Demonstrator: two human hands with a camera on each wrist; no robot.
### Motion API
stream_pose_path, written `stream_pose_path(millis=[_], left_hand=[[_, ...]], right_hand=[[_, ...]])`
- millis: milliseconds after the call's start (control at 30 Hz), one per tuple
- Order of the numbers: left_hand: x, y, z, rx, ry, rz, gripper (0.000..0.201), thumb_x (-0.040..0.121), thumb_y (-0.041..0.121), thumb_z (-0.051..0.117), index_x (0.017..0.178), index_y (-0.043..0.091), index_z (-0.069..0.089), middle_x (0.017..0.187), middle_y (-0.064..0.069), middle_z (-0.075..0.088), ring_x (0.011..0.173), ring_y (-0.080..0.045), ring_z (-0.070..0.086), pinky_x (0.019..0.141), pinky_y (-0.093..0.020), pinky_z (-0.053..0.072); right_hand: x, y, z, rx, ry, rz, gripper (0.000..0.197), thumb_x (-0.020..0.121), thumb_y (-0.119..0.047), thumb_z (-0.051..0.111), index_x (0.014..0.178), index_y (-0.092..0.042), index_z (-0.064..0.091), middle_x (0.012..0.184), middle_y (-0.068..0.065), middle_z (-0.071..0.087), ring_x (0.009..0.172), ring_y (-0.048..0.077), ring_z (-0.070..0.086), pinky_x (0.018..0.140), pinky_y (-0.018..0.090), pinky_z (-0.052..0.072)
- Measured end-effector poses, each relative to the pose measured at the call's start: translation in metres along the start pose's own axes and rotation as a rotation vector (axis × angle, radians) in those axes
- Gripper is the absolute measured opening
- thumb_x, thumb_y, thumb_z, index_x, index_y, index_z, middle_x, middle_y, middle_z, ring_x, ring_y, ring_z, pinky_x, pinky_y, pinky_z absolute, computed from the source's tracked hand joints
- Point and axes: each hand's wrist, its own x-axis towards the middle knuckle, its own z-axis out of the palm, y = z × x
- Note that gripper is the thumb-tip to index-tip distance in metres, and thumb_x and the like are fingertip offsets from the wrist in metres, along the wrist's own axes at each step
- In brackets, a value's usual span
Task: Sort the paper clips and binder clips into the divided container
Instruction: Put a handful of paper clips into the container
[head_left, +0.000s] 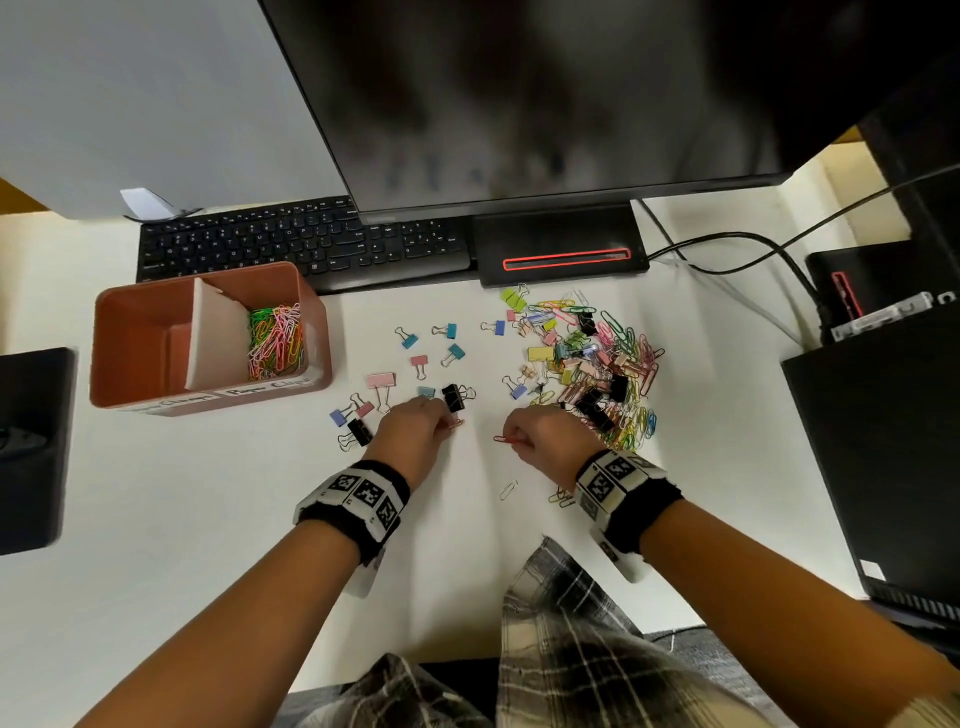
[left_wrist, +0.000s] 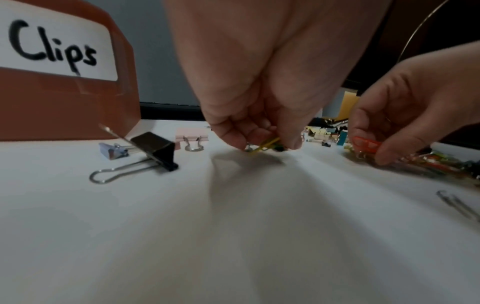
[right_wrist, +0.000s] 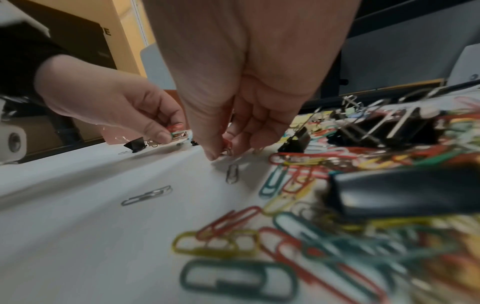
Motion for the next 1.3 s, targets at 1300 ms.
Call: stream_pose_path(millis=[1300], left_hand=[[-0.005, 0.023, 0.05, 0.125, -0.068, 0.082, 0.01, 0.09, 0.008, 0.053, 0.092, 0.002, 0.062, 0.092, -0.015, 0.059, 0.086, -0.032, 0.055, 0.072, -0.03, 0.039]], right_hand=[[0.007, 0.023, -0.001, -0.095, 0.125, -0.017, 0.023, 0.091, -0.01, 0.05, 0.108, -0.002, 0.063, 0.116, 0.011, 0.057, 0.106, 0.029, 0.055, 0.09, 0.037, 0.048]])
